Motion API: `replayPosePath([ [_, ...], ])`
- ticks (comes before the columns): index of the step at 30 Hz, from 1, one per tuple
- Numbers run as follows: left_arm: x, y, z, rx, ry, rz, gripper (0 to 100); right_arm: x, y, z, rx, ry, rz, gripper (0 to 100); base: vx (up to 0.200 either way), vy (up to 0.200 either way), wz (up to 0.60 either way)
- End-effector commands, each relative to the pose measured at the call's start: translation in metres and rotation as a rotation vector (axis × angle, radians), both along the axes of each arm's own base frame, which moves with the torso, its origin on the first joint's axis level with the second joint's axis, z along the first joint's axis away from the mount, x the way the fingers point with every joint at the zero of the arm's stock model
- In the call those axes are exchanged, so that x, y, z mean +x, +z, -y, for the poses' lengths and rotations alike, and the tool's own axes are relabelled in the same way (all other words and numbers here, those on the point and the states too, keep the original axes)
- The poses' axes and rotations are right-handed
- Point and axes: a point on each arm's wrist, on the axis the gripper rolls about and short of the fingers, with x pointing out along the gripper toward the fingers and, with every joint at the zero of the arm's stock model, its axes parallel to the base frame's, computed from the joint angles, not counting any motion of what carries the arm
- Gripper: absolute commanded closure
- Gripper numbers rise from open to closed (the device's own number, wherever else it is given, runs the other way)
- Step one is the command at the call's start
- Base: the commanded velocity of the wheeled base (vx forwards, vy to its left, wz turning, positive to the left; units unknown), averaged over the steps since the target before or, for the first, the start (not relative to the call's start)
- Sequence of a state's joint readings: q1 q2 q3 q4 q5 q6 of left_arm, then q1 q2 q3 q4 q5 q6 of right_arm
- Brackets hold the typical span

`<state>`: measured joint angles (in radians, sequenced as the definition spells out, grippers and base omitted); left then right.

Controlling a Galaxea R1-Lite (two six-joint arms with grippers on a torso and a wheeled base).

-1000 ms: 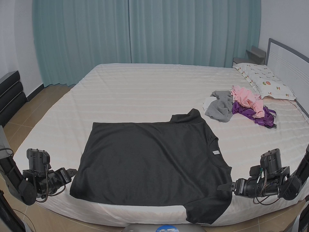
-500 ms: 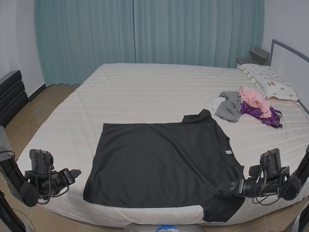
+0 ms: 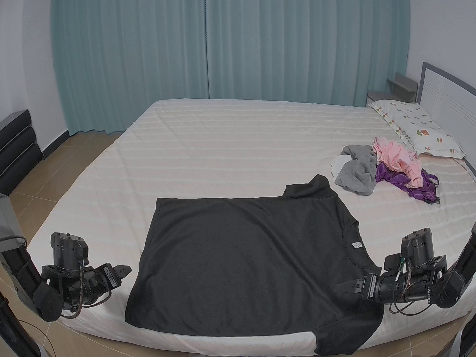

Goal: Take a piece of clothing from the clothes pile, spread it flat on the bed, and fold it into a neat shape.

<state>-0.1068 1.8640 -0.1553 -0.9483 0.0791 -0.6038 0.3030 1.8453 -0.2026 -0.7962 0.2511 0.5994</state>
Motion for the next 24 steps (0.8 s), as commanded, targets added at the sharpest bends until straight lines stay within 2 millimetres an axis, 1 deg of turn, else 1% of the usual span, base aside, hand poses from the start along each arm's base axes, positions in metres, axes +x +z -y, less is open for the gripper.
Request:
replayPosePath([
  [1, 0.0, -0.001, 0.001, -0.001, -0.002, -0.003, 0, 0.0, 0.0, 0.0, -0.001, 0.002, -0.001, 0, 0.0, 0.0, 0.0],
  [7, 0.001, 0.0, 0.001, -0.002, -0.002, 0.004, 0, 0.001, 0.0, 0.0, 0.001, 0.001, 0.001, 0, 0.0, 0.0, 0.0],
  [13, 0.01, 0.004, 0.002, -0.014, 0.004, 0.036, 0, 0.004, 0.002, -0.001, 0.015, -0.013, 0.011, 0, 0.0, 0.0, 0.0],
  [14, 0.026, 0.01, 0.003, -0.035, 0.015, 0.082, 0, 0.007, 0.004, -0.003, 0.046, -0.036, 0.041, 0, 0.0, 0.0, 0.0],
  [19, 0.068, 0.013, 0.008, -0.045, 0.01, 0.113, 0, 0.009, 0.006, -0.005, 0.08, -0.053, 0.077, 0, 0.0, 0.0, 0.0],
  [20, 0.08, 0.012, 0.01, -0.047, 0.008, 0.111, 0, 0.01, 0.006, -0.005, 0.088, -0.058, 0.076, 0, 0.0, 0.0, 0.0],
  [24, 0.119, 0.008, 0.014, -0.049, 0.006, 0.111, 0, 0.011, 0.007, -0.006, 0.1, -0.071, 0.074, 0, 0.0, 0.0, 0.0],
])
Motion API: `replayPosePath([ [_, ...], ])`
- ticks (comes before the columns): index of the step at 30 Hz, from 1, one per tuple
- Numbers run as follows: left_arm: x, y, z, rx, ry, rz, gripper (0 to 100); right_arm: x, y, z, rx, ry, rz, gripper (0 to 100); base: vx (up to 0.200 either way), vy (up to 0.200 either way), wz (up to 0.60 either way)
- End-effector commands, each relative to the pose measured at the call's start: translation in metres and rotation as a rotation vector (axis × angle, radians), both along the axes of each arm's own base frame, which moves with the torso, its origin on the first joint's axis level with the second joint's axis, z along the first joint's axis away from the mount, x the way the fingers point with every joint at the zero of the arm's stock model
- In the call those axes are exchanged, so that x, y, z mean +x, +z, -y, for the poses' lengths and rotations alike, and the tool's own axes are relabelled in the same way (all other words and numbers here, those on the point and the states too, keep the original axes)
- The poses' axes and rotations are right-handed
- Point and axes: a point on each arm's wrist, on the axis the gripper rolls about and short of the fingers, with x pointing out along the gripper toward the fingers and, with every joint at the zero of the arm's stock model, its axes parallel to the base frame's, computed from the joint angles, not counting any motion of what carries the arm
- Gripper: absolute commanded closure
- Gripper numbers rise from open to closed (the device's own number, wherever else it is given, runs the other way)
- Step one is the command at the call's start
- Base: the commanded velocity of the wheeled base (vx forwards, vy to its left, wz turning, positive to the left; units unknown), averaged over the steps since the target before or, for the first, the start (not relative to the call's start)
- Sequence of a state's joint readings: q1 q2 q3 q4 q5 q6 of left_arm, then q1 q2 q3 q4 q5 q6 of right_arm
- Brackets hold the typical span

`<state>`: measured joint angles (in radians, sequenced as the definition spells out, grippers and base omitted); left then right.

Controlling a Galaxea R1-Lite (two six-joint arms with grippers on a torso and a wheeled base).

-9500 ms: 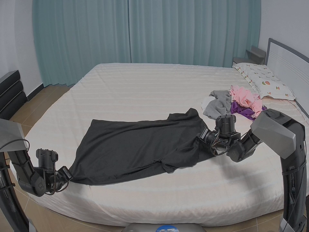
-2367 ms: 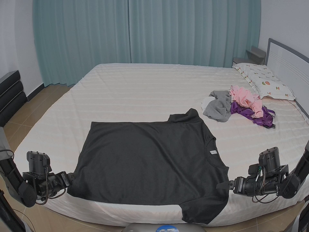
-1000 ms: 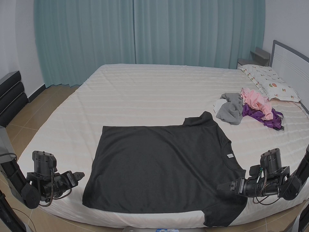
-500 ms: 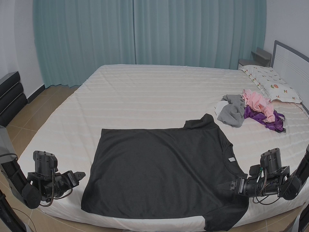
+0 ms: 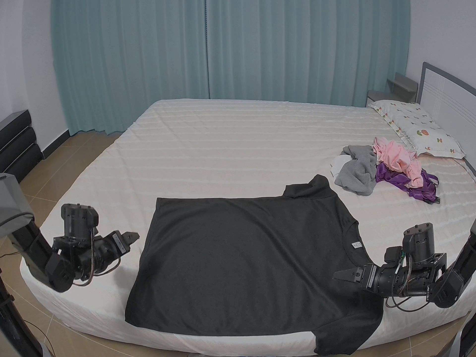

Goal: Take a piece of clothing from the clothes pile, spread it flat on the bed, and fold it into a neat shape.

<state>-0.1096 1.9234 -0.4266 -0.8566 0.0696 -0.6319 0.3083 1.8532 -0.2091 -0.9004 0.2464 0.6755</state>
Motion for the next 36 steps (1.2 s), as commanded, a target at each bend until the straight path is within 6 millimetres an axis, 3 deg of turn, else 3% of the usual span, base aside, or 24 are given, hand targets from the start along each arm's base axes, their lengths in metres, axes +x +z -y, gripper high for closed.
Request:
replayPosePath([
  [1, 0.057, -0.01, 0.007, -0.008, -0.002, -0.008, 0, 0.002, 0.001, -0.002, 0.029, -0.02, 0.008, 0, 0.0, 0.0, 0.0],
  [2, 0.077, -0.013, 0.009, -0.01, -0.002, -0.002, 0, 0.002, 0.0, -0.002, 0.032, -0.02, 0.005, 0, 0.0, 0.0, 0.0],
  [5, 0.104, -0.023, 0.012, -0.017, -0.013, -0.007, 0, 0.003, 0.0, -0.002, 0.032, -0.022, 0.005, 0, 0.0, 0.0, 0.0],
  [12, 0.138, -0.028, 0.016, -0.075, -0.081, 0.002, 0, 0.002, 0.0, -0.002, 0.032, -0.021, 0.003, 0, 0.0, 0.0, 0.0],
  [16, 0.168, -0.032, 0.021, -0.145, -0.05, 0.053, 0, 0.002, -0.003, -0.001, 0.029, -0.021, -0.009, 0, 0.0, 0.0, 0.0],
  [24, 0.188, -0.037, 0.025, -0.182, -0.069, 0.053, 0, 0.002, -0.005, -0.001, 0.026, -0.02, -0.019, 0, 0.0, 0.0, 0.0],
  [29, 0.196, -0.052, 0.038, -0.175, -0.084, 0.048, 0, 0.002, -0.006, -0.001, 0.026, -0.02, -0.024, 0, 0.0, 0.0, 0.0],
  [36, 0.215, -0.045, 0.042, -0.15, -0.05, 0.122, 0, 0.001, -0.006, -0.002, 0.025, -0.017, -0.027, 0, 0.0, 0.0, 0.0],
])
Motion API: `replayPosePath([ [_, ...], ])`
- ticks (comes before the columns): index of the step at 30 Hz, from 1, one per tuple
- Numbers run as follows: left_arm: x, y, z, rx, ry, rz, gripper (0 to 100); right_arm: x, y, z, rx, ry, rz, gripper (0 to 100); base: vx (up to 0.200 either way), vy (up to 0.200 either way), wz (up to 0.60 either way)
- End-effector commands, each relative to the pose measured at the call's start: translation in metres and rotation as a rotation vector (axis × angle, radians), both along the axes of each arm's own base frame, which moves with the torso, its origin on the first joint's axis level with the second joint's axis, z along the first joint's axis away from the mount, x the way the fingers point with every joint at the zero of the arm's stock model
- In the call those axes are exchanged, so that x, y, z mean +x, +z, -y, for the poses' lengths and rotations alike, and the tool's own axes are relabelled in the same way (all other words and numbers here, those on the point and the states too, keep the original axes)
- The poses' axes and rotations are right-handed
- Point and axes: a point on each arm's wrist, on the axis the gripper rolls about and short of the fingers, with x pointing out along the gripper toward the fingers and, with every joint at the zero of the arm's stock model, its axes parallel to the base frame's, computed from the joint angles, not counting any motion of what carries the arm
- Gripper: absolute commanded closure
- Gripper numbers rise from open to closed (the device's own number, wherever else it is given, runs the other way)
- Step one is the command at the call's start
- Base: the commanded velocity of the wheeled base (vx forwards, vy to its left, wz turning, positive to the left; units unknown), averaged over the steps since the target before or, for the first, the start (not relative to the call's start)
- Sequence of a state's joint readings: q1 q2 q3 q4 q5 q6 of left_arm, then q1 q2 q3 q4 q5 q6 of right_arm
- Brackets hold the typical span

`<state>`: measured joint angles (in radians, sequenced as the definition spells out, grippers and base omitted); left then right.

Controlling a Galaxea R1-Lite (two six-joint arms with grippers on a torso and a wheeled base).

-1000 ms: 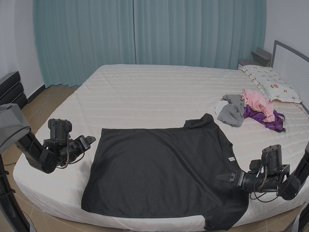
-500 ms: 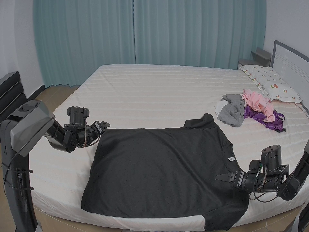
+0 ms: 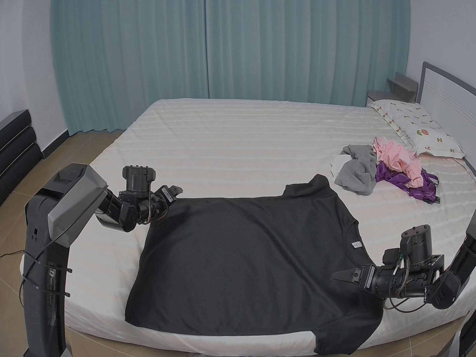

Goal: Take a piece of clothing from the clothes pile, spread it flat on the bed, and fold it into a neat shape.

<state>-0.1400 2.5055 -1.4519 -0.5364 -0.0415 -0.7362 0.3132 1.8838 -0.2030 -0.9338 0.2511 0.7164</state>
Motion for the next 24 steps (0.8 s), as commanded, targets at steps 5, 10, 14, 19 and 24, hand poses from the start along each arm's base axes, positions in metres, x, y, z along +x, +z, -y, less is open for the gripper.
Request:
replayPosePath([
  [5, 0.023, 0.001, -0.001, 0.044, 0.051, 0.075, 0, 0.001, -0.002, 0.0, -0.003, 0.002, -0.009, 0, 0.0, 0.0, 0.0],
  [10, 0.029, -0.014, -0.002, 0.079, 0.047, 0.07, 0, 0.001, -0.005, -0.001, -0.007, 0.004, -0.018, 0, 0.0, 0.0, 0.0],
  [14, 0.037, -0.022, -0.006, 0.106, 0.08, 0.08, 0, 0.002, -0.005, -0.001, -0.006, 0.003, -0.017, 0, 0.0, 0.0, 0.0],
  [19, 0.04, -0.026, -0.01, 0.122, 0.093, 0.082, 0, 0.002, -0.005, -0.001, -0.006, 0.003, -0.015, 0, 0.0, 0.0, 0.0],
  [24, 0.041, -0.028, -0.012, 0.123, 0.096, 0.084, 100, 0.004, -0.004, -0.001, -0.004, 0.003, -0.011, 0, 0.0, 0.0, 0.0],
])
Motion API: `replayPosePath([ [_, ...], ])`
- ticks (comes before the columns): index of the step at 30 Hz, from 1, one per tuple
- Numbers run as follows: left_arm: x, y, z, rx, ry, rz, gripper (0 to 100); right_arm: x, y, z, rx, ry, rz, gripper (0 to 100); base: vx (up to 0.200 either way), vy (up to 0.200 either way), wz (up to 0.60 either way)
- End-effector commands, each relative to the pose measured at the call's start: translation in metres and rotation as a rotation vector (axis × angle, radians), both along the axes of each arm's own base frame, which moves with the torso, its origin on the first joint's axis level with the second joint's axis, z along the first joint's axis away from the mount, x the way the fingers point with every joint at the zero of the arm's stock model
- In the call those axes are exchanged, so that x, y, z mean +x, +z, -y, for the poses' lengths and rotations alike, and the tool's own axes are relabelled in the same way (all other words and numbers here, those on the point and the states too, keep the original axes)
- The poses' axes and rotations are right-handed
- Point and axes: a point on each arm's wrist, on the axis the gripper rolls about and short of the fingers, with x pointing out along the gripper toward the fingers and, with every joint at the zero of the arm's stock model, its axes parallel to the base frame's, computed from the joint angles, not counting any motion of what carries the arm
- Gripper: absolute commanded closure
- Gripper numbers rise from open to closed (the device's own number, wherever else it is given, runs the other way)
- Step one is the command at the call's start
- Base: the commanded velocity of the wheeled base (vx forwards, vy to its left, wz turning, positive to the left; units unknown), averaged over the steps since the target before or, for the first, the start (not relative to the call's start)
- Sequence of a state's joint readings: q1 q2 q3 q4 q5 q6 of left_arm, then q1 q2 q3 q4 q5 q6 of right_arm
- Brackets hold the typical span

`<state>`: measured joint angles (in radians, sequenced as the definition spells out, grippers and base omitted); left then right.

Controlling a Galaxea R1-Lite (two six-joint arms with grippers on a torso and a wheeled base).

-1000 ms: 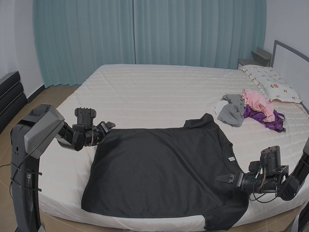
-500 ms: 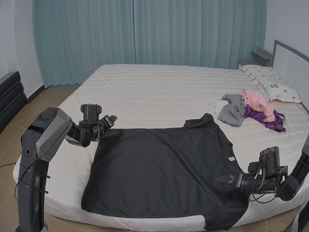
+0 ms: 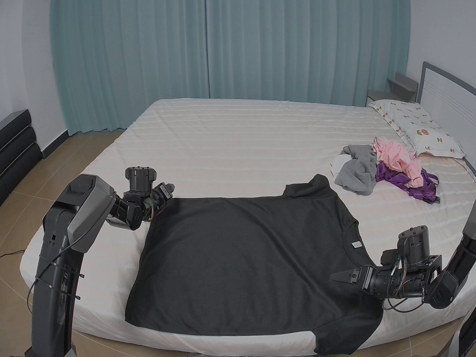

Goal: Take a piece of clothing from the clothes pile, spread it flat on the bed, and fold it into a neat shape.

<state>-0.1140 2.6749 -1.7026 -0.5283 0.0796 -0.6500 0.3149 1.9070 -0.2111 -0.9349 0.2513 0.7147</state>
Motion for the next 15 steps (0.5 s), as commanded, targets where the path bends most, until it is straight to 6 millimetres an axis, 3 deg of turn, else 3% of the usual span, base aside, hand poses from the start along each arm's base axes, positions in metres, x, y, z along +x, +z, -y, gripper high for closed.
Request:
replayPosePath([
  [1, 0.001, -0.003, -0.002, 0.0, 0.004, -0.001, 100, 0.002, -0.001, -0.001, 0.0, 0.001, 0.002, 0, 0.0, 0.0, 0.0],
  [6, 0.002, 0.0, -0.003, 0.0, 0.008, 0.011, 100, 0.017, 0.002, -0.003, 0.016, -0.012, 0.063, 0, 0.0, 0.0, 0.0],
  [11, 0.011, 0.016, -0.018, 0.007, 0.059, 0.066, 100, 0.058, 0.008, -0.008, 0.027, -0.049, 0.164, 0, 0.0, 0.0, 0.0],
  [15, 0.018, 0.024, -0.026, 0.02, 0.081, 0.097, 100, 0.108, 0.004, -0.01, 0.028, -0.093, 0.214, 0, 0.0, 0.0, 0.0],
])
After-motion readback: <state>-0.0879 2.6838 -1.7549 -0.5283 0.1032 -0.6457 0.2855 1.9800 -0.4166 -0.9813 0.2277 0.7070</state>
